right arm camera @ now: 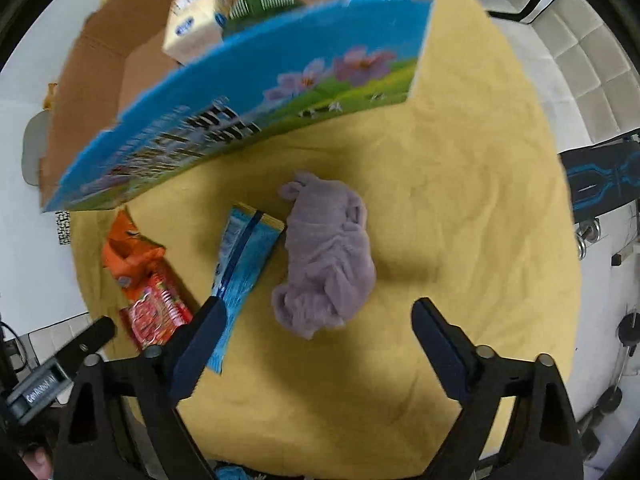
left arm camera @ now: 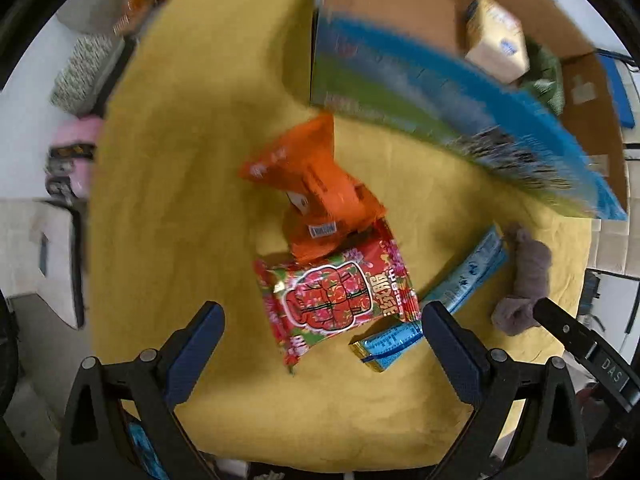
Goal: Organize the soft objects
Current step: 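Grasp the red flowered bag with the left tool while the right grasps the lilac sock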
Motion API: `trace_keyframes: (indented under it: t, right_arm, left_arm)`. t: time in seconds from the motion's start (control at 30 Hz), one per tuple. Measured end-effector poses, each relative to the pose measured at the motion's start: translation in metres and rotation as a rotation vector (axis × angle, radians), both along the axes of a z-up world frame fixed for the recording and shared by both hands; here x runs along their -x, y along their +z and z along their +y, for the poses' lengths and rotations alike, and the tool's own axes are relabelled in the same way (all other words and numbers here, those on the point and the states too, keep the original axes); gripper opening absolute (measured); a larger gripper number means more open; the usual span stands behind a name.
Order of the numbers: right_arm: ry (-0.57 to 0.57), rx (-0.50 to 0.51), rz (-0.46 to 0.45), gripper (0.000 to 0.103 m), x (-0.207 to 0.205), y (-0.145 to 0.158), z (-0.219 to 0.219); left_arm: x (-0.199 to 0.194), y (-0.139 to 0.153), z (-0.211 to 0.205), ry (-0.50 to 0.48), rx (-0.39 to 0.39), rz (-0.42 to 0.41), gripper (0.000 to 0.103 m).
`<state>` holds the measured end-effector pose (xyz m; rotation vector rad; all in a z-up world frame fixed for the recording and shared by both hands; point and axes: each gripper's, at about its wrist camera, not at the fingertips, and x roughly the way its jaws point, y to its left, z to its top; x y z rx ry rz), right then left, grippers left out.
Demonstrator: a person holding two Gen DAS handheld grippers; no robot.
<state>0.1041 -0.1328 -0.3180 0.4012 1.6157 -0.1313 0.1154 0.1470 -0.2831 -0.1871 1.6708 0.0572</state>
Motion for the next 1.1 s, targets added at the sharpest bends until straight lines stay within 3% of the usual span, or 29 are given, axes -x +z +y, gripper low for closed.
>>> trace_keyframes:
  t: [0.1,0.3,0.43,0.53,0.7,0.83,0.9,0.97,1.03,1.1]
  right_arm:
    - [0.008,-0.001,0.035,0.084,-0.009,-0.021,0.002]
    - [0.082,0.035,0.083,0.084,-0.015,-0.039,0.008]
    - [0.146,0.059,0.092,0.083,-0.014,-0.045,0.020]
    - [0.150,0.064,0.098,0.083,-0.013,-0.053,0.030]
    - [0.113,0.056,0.091,0.081,-0.013,-0.062,0.028]
    - [0.113,0.074,0.093,0.054,-0.011,-0.061,0.027]
    - [0.102,0.062,0.098,0.035,-0.011,-0.057,0.017]
    - [0.098,0.022,0.121,0.033,-0.003,-0.054,0.011]
    - [0.136,0.000,0.148,0.033,0.004,-0.053,0.011]
    - [0.191,-0.001,0.165,0.035,0.010,-0.053,0.015]
  left_arm:
    - [-0.006,-0.025,-0.001,0.005,0.043,0.040,0.101]
    - [-0.004,-0.039,-0.031,-0.301,-0.048,0.020,0.101]
    - [0.009,-0.058,-0.058,-0.534,-0.082,0.070,0.101]
    - [0.015,-0.069,-0.068,-0.604,-0.103,0.085,0.101]
    - [0.026,-0.084,-0.067,-0.603,-0.124,0.110,0.084]
    - [0.033,-0.078,-0.051,-0.427,-0.065,0.096,0.055]
    - [0.038,-0.077,-0.043,-0.338,-0.030,0.117,0.051]
    - [0.047,-0.076,-0.034,-0.221,0.043,0.142,0.051]
    - [0.056,-0.079,-0.030,-0.170,0.105,0.154,0.051]
    - [0.061,-0.083,-0.032,-0.169,0.108,0.144,0.051]
